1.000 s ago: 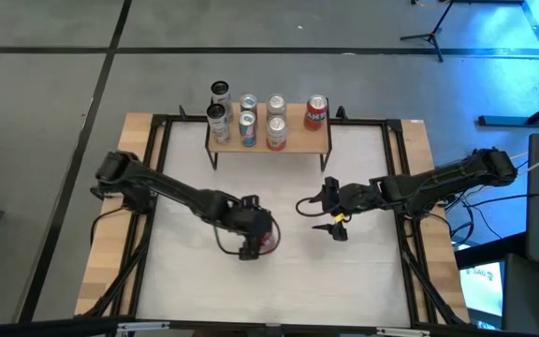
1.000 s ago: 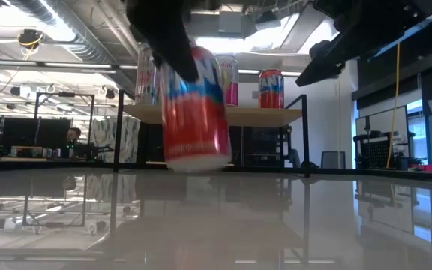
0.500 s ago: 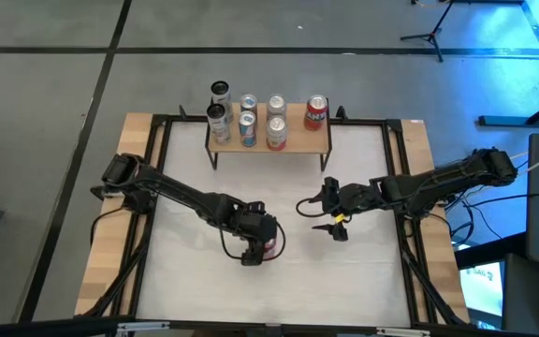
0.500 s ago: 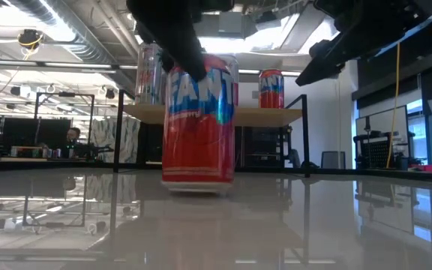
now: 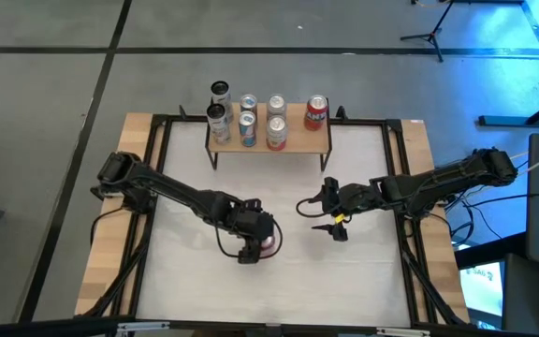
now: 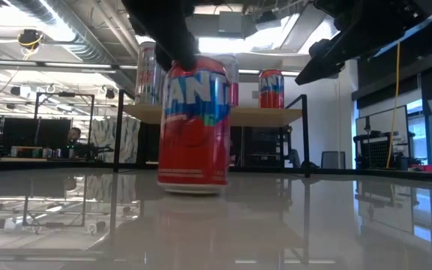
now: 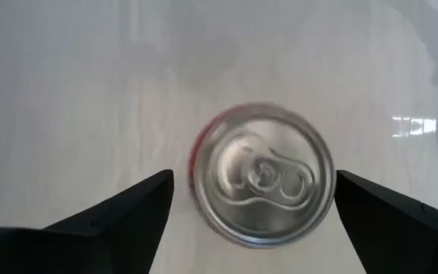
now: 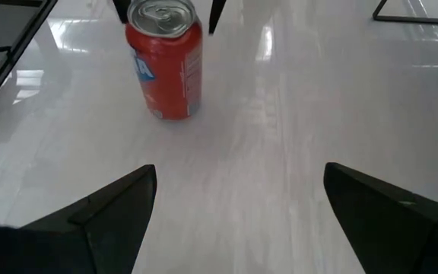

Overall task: Place canned beverage on shelf
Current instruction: Put the red soda can on the shelf

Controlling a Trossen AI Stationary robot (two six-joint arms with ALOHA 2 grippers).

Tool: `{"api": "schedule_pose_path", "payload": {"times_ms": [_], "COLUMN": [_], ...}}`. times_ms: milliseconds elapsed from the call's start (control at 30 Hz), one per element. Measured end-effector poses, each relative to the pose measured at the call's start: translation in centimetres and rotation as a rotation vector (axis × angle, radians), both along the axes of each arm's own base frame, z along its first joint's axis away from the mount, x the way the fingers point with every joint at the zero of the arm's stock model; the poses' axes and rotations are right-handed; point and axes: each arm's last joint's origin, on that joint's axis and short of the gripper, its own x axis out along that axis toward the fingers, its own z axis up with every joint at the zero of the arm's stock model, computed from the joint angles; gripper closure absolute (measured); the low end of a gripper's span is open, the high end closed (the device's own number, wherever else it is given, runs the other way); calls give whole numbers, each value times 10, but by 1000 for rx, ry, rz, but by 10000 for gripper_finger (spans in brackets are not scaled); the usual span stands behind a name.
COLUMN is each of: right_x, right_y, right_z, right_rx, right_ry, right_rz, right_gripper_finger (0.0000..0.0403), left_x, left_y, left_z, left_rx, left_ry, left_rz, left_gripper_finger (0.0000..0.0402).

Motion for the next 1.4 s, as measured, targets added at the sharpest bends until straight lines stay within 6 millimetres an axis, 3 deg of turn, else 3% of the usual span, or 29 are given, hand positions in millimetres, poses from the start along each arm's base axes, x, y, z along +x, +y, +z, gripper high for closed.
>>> {"api": "schedule_pose_path", "payload": {"times_ms": [267,400,533,667,933,1233,1400], "right_x": [3,13,25,41,71,92,99], "right_y": [1,4,10,18,31,36,38], "right_z": [1,-6,-18,-31,-48,-61,-71], "right_rx": [11,46,44,40,34,94,85], "right_ry": [-27,-27,-28,-72,-264,-425,-396], "right_rz": [-4,3,27,70,129,156,150], "right_gripper_finger": [29,29,29,29,29,29,29], "left_x": [-25,-41,-56,-70,-80,-70,-69], "left_y": [-6,-14,-25,-38,-39,-21,-18], "left_z": [38,43,24,-11,-61,-70,-70], "left_rx": [86,145,152,198,175,151,147], "left_ry": [-99,-87,-40,-46,-220,-396,-404], "left_rz": [57,88,106,106,145,255,267], "left_gripper_finger": [58,58,58,58,58,58,58]}}
